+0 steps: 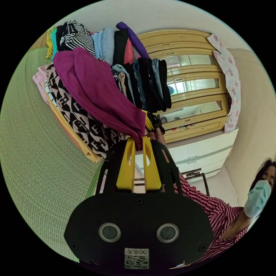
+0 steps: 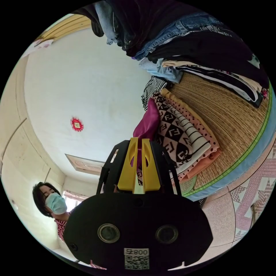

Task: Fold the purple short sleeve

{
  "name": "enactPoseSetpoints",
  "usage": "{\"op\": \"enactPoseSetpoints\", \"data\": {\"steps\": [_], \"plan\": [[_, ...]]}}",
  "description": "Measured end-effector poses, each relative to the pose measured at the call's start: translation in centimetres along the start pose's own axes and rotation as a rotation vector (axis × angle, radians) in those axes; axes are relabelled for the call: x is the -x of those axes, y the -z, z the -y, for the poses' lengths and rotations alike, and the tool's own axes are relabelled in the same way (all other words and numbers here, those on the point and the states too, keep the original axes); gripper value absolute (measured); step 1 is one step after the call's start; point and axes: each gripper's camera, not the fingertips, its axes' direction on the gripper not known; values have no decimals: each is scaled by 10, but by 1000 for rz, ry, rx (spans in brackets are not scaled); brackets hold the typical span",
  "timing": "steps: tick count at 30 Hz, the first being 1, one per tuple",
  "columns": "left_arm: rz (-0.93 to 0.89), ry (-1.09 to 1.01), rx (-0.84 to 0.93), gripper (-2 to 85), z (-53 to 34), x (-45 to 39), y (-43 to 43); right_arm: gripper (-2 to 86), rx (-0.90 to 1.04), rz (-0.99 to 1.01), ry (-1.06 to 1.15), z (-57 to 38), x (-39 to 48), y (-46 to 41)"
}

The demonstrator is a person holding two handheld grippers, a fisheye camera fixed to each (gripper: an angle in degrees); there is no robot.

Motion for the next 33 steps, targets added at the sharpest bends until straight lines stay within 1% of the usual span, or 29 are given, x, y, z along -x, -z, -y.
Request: {"op": "enactPoseSetpoints", "data": {"steps": [5,8,12,14,17,19,24,26,27,30,33], "plan": [[19,34,74,52,18,-31,-25,18,-18,-13,-10,-4,-3,18],[43,76,84,53,21,-37,-29,18,-2,-70,-56,-17,-15,22],[26,105,79,55,24,-48,-27,17,-71,-25,-93,-39,-29,33],[18,108,71,56,28,-59,-25,17,-81,-35,-87,-47,-24,33],[14,104,69,56,32,-74,-24,14,-105,-100,-41,-61,-1,31],[13,110,69,55,32,-80,-26,9,-150,-147,-22,-78,14,33],[-13,134,71,46,30,-91,-32,2,-265,-192,-4,-122,31,39],[-11,124,96,35,27,-99,-36,1,-268,-168,33,-139,42,26],[-10,119,100,33,26,-102,-37,1,-240,-162,72,-148,54,9],[-2,96,105,24,17,-113,-35,0,-142,-215,183,-173,95,-52],[56,62,109,15,1,-122,-22,0,-50,-309,296,-197,133,-119]]}}
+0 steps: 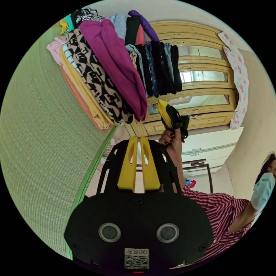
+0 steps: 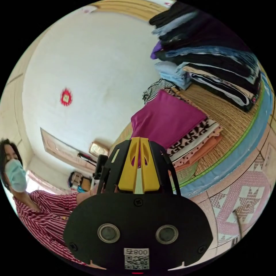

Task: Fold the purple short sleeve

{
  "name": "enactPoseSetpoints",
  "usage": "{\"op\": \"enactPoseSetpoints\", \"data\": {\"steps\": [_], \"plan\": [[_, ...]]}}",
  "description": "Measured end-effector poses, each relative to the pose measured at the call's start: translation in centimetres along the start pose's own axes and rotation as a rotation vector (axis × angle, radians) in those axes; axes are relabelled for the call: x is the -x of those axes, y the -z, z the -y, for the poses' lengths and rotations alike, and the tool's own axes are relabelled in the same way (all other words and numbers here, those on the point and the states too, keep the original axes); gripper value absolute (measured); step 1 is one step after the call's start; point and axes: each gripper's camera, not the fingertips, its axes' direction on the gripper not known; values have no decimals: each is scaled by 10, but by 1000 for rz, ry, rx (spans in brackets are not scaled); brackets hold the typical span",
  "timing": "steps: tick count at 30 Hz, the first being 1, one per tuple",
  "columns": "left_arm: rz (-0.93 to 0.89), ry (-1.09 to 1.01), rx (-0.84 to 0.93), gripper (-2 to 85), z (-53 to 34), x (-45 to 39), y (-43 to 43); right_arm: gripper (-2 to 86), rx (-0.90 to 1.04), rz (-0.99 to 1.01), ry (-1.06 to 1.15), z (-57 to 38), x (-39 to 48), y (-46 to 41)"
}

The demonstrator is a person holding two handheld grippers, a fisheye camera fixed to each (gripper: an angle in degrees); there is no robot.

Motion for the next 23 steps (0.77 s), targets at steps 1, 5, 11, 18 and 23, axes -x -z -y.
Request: {"op": "enactPoseSetpoints", "data": {"steps": [1,5,11,18,23], "plan": [[32,-6,-4,12,-9,0,6,0,33,-51,43,-5,21,-21],[165,28,-13,5,-44,10,33,0,173,-252,117,-23,55,-91],[426,86,-35,2,-104,20,77,0,136,-396,183,-58,103,-117],[732,171,5,1,-156,34,95,1,271,-487,308,-145,150,-202],[877,140,94,1,-160,40,68,2,579,-508,308,-203,131,-322]]}}
